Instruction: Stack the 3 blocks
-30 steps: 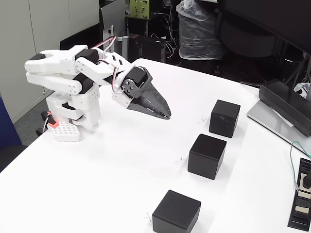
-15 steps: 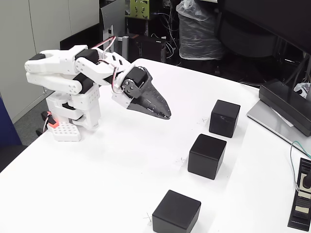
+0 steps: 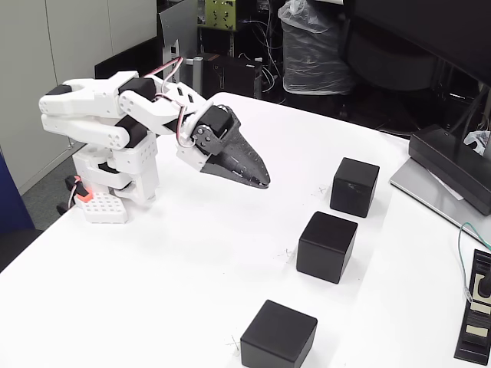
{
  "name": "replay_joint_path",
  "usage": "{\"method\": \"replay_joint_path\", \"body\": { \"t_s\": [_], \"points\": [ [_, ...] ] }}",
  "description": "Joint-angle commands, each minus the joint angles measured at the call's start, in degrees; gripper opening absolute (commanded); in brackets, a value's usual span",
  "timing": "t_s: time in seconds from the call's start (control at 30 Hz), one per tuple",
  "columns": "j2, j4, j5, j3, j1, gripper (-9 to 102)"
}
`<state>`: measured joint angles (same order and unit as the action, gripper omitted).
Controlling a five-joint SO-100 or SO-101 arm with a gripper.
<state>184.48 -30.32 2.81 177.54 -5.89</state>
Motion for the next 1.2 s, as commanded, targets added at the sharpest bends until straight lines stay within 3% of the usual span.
{"method": "replay_joint_path", "body": {
  "t_s": [0.0,0.83,1.17],
  "points": [
    [0.35,0.18,0.53,-0.26,-0.18,-1],
    [0.35,0.18,-0.88,-0.70,-0.26,0],
    [0.35,0.09,-7.56,-0.97,-0.18,20]
  ]
}}
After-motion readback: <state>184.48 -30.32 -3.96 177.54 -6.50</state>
